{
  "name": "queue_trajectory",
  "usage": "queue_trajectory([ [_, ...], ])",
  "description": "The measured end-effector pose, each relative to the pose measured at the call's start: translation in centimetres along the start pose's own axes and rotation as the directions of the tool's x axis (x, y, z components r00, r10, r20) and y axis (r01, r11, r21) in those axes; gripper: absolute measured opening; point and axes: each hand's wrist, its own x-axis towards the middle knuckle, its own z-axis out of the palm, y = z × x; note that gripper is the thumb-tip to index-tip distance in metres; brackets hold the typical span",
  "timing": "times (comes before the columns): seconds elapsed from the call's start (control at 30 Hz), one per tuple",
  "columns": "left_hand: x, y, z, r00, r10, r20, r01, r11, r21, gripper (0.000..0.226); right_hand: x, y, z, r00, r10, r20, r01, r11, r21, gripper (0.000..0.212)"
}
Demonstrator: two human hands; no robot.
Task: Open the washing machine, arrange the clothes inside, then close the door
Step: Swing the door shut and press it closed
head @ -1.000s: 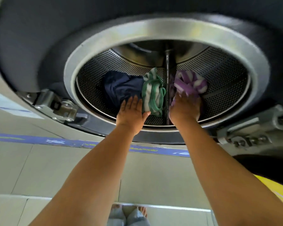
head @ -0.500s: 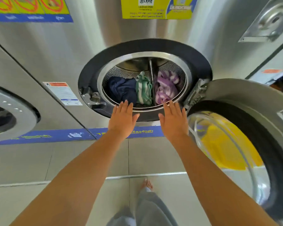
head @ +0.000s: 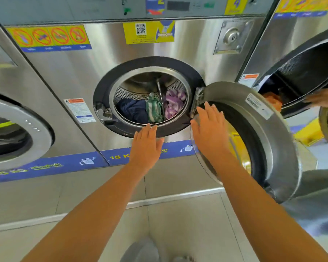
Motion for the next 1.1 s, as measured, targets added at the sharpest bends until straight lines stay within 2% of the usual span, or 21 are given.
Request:
queue_trajectory([
  [0.1, -1.8, 3.3, 0.1, 1.000, -0.020, -0.015, 0.019, 0.998, -0.057, 0.055, -0.7, 2.2, -2.7, 1.000, 0.017, -0.024, -0.017, 1.000, -0.015, 0.048],
  [0.27, -4.3, 9.2, 1.2, 0.999, -0.034, 0.012, 0.035, 0.988, -0.151, 0.059, -2.6, 7.0, -5.8, 0.985, 0.079, -0.155, -0.092, 0.993, -0.076, 0.057],
  [0.47, -6.9, 14.9, 2.1, 0.996, -0.058, 0.063, 0.072, 0.966, -0.247, 0.059, -4.2, 12.3, -6.8, 0.976, 0.211, -0.052, -0.216, 0.967, -0.137, 0.079],
  [0.6, -8.0, 16.9, 2.9, 0.998, -0.006, 0.062, 0.022, 0.965, -0.261, 0.062, -4.4, 12.6, -7.5, 0.982, 0.185, -0.026, -0.187, 0.977, -0.101, 0.075],
  [0.73, -8.7, 17.5, 3.8, 0.999, 0.033, 0.043, -0.019, 0.958, -0.287, 0.063, -4.1, 11.3, -8.0, 0.979, 0.202, -0.035, -0.203, 0.979, -0.026, 0.063],
  [0.9, -10.2, 17.3, 3.8, 0.998, 0.031, 0.060, -0.007, 0.931, -0.365, 0.066, -5.0, 9.3, -8.2, 0.992, 0.120, -0.045, -0.117, 0.990, 0.073, 0.054],
  [1.0, -11.2, 16.9, 3.1, 0.997, 0.060, 0.040, -0.036, 0.891, -0.452, 0.068, -5.3, 7.5, -8.1, 0.999, 0.009, -0.041, -0.005, 0.995, 0.098, 0.053],
  [1.1, -11.8, 15.9, 2.4, 0.998, 0.064, -0.018, -0.065, 0.891, -0.450, 0.070, -5.0, 5.8, -7.6, 0.993, -0.115, -0.017, 0.117, 0.988, 0.101, 0.050],
])
